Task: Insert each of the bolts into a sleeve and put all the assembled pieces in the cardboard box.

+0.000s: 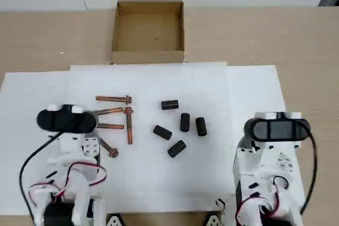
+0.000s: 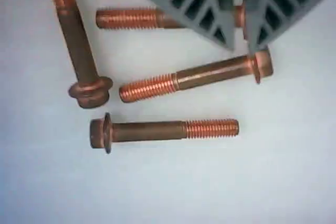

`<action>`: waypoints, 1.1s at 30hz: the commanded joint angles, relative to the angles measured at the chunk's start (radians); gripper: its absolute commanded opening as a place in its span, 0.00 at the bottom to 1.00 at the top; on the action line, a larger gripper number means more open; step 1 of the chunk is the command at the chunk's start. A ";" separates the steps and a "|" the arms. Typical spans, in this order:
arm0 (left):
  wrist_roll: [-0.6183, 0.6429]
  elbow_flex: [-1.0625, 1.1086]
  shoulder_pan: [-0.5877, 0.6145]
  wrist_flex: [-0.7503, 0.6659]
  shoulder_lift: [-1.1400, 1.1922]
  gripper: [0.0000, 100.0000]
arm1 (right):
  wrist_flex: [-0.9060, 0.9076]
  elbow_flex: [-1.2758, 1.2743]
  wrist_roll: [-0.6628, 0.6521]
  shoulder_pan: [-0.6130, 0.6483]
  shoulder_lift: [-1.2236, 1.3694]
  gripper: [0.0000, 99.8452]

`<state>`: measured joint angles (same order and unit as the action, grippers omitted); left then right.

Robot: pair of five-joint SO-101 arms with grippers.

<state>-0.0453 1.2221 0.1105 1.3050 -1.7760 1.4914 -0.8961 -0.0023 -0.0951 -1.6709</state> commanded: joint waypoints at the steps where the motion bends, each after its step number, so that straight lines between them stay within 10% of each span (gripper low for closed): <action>1: -0.005 -0.122 0.009 0.046 0.087 0.05 | 0.008 0.192 0.060 0.035 0.193 0.00; 16: -0.006 -0.657 0.003 0.215 0.882 0.10 | 0.137 0.532 0.181 0.302 0.839 0.00; 33: -0.002 -0.812 -0.014 0.198 1.402 0.10 | -0.016 0.534 -0.054 0.305 1.314 0.00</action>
<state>-0.0453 0.4534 0.0982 1.5106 -0.3951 1.5129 -0.4005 -0.0115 0.2041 -0.4097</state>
